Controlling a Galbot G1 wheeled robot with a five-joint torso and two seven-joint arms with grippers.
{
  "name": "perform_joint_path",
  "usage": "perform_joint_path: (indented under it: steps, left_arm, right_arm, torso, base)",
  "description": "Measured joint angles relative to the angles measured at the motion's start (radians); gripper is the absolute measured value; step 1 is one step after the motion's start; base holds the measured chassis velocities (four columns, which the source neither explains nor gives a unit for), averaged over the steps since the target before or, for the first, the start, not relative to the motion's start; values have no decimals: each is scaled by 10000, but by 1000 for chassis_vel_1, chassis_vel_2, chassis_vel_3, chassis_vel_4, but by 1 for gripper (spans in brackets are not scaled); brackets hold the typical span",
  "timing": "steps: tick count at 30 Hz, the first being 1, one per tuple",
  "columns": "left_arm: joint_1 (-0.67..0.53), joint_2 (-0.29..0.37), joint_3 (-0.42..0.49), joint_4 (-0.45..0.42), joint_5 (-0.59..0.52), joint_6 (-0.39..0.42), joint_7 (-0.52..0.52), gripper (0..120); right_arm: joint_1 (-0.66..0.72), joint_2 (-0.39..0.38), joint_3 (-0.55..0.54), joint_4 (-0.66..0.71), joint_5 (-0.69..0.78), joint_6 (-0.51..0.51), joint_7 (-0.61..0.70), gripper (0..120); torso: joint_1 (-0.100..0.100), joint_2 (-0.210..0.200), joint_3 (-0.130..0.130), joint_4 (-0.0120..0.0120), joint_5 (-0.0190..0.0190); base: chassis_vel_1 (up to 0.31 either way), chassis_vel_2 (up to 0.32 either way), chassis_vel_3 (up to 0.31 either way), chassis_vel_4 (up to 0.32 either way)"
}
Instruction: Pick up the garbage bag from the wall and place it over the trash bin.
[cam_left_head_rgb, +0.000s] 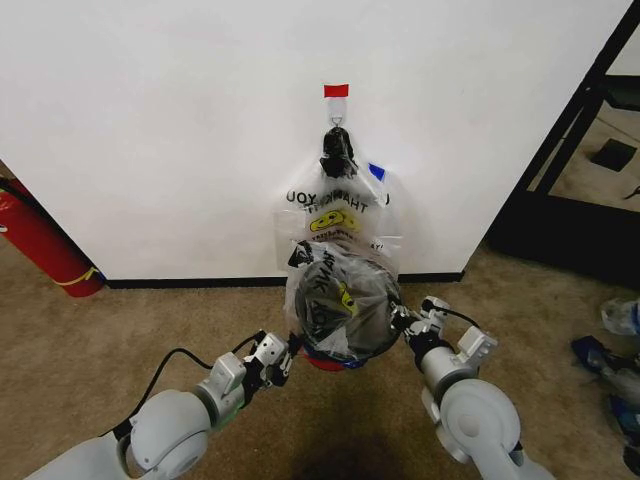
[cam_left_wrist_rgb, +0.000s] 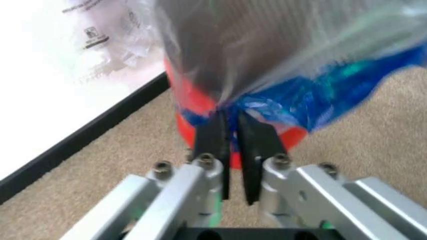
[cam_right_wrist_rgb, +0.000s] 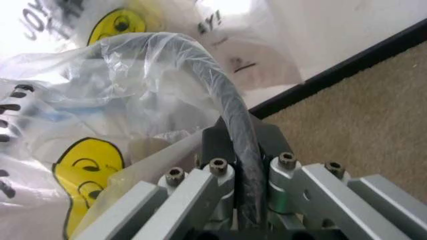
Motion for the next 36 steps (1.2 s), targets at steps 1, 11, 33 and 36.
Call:
perform_joint_path:
  steps: [1,11,33,36]
  left_arm:
    - [77,73,-61,-101,20,9,-23,15]
    - [325,245,-647,-723,-41,99,-243,52]
    - [-1867,-1132,-1106,-259,-7633,664,-3573,70]
    - [-1958,-1278,-1238,-136,-8383,659,-3732,63]
  right_arm:
    - [26,-7,58,-67,-16,39,-15,1]
    - [45,8,476,-477,-367,308,-225,1]
    - [-709,384,65,-227,-1927,817,-987,1]
    - [-750,411,77,-211,-1957,818,-991,1]
  torso:
    - [0,0,0,2,0]
    - [0,0,0,1,-2]
    - [0,0,1,-3,-2]
    - [0,0,1,-2,-3]
  base:
    - [0,0,0,0]
    - [0,0,0,0]
    - [0,0,0,0]
    - [0,0,0,0]
